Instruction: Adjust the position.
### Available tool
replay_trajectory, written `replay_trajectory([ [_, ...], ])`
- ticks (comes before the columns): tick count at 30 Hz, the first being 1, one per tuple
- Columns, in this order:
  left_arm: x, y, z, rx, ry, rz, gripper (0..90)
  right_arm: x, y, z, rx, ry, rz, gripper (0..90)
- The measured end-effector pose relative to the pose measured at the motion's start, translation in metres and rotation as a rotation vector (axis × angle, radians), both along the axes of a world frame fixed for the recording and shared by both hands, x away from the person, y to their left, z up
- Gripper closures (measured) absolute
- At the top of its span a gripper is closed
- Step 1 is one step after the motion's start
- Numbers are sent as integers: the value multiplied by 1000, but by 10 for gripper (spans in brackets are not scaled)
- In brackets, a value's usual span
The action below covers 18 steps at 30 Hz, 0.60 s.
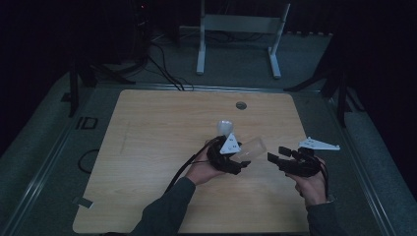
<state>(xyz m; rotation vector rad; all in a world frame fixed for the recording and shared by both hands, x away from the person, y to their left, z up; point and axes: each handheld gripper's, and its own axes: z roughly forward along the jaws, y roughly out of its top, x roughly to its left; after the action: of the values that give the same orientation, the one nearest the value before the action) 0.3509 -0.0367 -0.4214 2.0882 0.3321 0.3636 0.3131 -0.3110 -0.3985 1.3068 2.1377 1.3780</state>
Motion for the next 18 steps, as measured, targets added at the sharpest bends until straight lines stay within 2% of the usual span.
replay_trajectory([
  [9, 0, 3, 0, 22, 1, -7, 311, 0, 6, 3, -92, -4, 62, 362],
  [13, 1, 4, -1, 34, 6, -17, 311, 0, 8, 1, -115, 11, 91, 363],
  [18, 0, 5, -2, 51, 13, -29, 311, 0, 8, 0, -134, 18, 101, 363],
])
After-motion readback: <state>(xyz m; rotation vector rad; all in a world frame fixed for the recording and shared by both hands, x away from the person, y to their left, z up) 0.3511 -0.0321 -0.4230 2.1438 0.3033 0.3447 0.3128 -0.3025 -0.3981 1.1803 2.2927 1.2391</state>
